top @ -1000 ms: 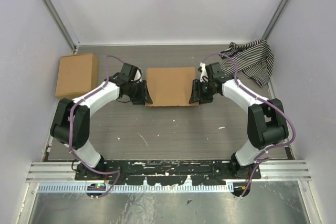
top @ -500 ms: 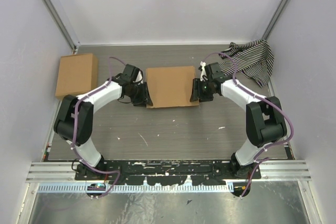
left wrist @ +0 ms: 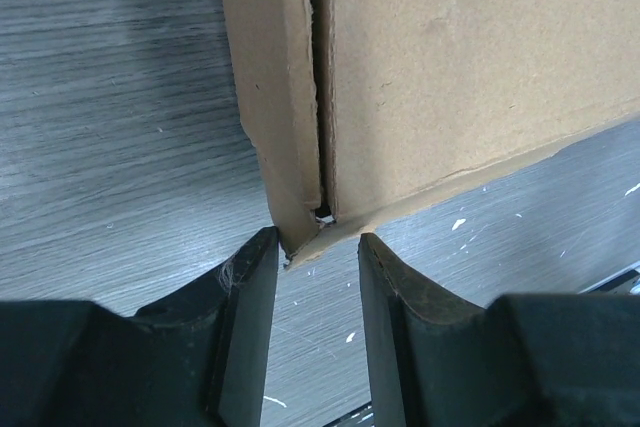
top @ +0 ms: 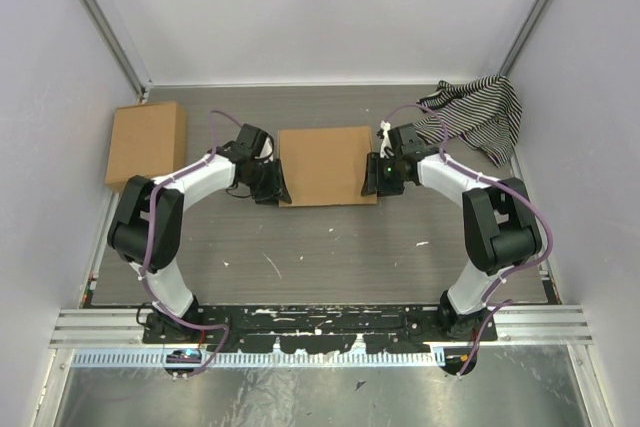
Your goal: Fold the paper box
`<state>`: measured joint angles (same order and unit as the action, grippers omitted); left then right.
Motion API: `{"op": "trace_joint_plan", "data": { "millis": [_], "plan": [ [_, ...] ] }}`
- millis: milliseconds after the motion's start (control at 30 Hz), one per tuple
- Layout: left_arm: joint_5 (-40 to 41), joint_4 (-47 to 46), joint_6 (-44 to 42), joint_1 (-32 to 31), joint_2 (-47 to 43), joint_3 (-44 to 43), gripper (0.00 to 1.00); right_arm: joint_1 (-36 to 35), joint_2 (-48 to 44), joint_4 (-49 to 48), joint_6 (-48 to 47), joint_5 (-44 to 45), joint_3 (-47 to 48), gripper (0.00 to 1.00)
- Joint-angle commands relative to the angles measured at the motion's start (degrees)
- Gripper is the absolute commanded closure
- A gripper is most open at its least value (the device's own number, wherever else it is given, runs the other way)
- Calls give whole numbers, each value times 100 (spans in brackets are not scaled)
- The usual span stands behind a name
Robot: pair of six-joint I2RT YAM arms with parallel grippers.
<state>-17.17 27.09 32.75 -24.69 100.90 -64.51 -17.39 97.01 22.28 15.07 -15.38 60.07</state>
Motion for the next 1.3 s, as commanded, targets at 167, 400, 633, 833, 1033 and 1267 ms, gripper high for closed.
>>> {"op": "trace_joint_plan", "data": {
  "millis": [167, 400, 633, 833, 1033, 1267],
  "plan": [
    [-56, -90, -5, -19, -222, -191, 56, 7, -441, 14, 31, -170, -126, 47],
    [-380, -152, 135, -19, -567, -130, 58, 7, -788, 177, 60, -544, -78, 53],
    [-356, 60, 137, -19, -976, -194, 58, 7, -1021, 555, 31, -659, 230, 53],
    [-358, 82, 118, -18, -939, -220, 58, 24, -931, 608, -5, -527, 333, 53],
    [-367, -53, 106, -19, -688, -114, 58, 20, -716, 597, -95, -159, 314, 53],
    [-98, 147, -70, -19, -628, -141, 58, 23, -657, 493, -98, -31, 239, 52]
  ]
}}
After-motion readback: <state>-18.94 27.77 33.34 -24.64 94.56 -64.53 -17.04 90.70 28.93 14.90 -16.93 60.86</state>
